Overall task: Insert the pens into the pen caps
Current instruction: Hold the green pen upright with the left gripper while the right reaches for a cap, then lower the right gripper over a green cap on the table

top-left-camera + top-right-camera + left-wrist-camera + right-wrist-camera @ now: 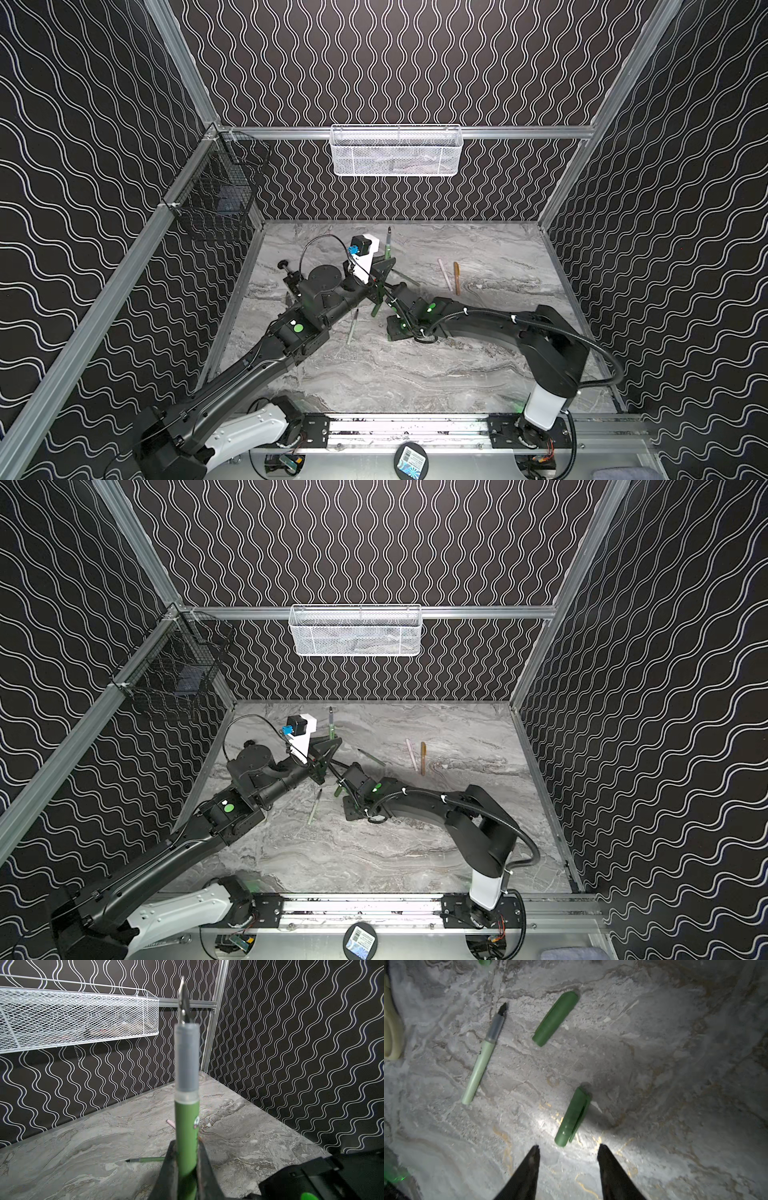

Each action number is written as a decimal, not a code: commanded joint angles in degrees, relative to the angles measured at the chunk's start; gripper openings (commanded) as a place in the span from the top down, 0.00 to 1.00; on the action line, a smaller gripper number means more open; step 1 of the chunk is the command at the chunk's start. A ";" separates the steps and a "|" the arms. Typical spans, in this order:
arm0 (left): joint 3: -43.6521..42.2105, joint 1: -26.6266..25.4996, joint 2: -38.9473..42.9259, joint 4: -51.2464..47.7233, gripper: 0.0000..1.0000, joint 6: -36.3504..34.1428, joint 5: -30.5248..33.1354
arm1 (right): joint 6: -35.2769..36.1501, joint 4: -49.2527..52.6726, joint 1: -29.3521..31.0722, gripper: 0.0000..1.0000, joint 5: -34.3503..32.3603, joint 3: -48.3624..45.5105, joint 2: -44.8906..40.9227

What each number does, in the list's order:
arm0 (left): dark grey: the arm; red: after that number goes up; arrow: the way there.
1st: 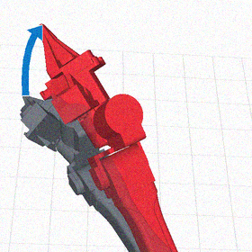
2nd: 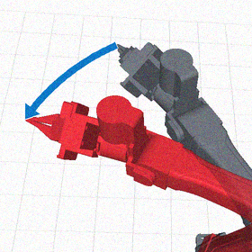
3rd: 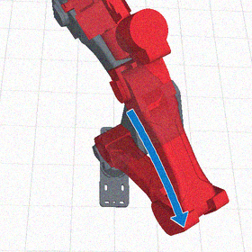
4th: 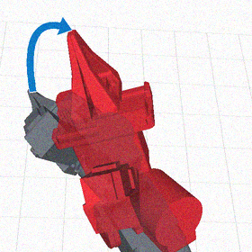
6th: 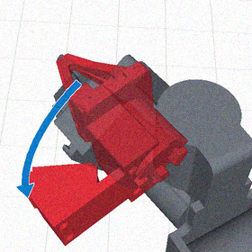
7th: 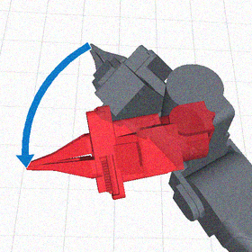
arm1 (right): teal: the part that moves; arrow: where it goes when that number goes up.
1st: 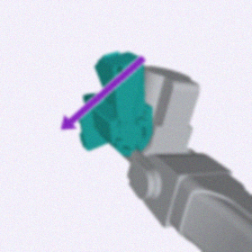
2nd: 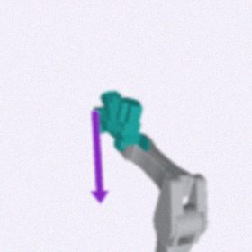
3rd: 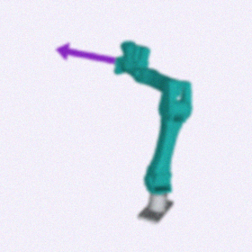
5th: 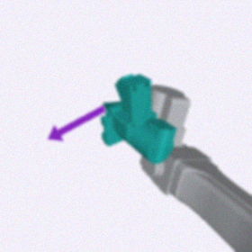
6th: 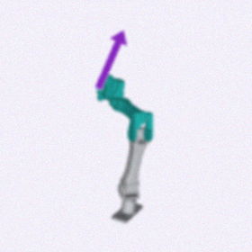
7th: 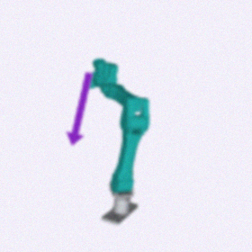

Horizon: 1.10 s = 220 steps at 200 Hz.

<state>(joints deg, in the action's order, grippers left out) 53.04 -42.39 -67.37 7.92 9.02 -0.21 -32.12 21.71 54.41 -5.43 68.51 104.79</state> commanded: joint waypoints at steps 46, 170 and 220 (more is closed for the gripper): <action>0.22 -0.41 -0.54 1.08 1.00 -0.58 0.19 | 0.37 0.90 0.25 0.57 -2.10 3.03 7.10; 0.15 -0.77 -0.54 0.83 1.00 -0.84 0.38 | -1.89 0.17 -3.60 0.80 -9.40 -3.95 4.30; 0.21 -0.98 -1.08 0.95 1.00 -0.59 0.16 | 0.13 -1.34 -10.16 0.80 -9.88 -13.13 -3.39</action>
<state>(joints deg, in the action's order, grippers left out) 53.04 -43.18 -68.07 7.81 8.69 -0.10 -32.49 17.65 47.13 -14.26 59.51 104.14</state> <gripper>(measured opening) 0.112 0.195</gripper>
